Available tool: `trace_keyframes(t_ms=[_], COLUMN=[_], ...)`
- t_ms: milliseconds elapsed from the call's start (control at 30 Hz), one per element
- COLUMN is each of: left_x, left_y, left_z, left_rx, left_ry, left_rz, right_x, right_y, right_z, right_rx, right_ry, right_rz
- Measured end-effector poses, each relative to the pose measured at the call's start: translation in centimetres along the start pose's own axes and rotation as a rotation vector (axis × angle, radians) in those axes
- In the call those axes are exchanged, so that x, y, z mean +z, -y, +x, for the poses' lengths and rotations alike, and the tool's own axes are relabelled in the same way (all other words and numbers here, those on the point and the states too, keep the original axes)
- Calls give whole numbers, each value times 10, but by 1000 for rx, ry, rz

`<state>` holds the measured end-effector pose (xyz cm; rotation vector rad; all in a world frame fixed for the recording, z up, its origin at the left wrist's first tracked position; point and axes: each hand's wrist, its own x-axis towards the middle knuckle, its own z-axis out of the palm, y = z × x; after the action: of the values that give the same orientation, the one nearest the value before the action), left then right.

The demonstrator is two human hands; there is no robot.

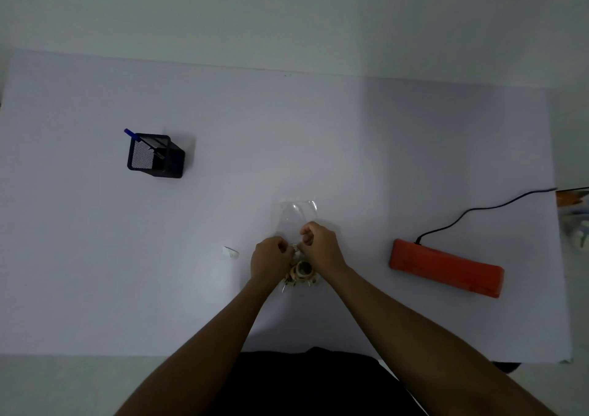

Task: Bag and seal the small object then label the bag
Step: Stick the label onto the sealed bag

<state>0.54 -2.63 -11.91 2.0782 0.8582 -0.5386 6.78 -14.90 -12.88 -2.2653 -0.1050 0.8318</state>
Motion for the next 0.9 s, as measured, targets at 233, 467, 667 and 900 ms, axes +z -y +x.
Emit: trace_keyframes(t_ms=[233, 467, 667, 900], left_x=[-2, -1, 1, -5], left_y=[-4, -4, -3, 1], left_z=[-1, 0, 0, 3], left_rx=[-9, -7, -11, -24], left_ry=[3, 2, -30, -70], left_rz=[18, 40, 83, 143], right_x=[3, 1, -4, -2], right_y=[2, -1, -12, -13], right_z=[0, 0, 4, 4], right_rx=[-19, 22, 86, 79], right_ry=[-2, -13, -40, -53], right_rz=[-44, -113, -142, -116])
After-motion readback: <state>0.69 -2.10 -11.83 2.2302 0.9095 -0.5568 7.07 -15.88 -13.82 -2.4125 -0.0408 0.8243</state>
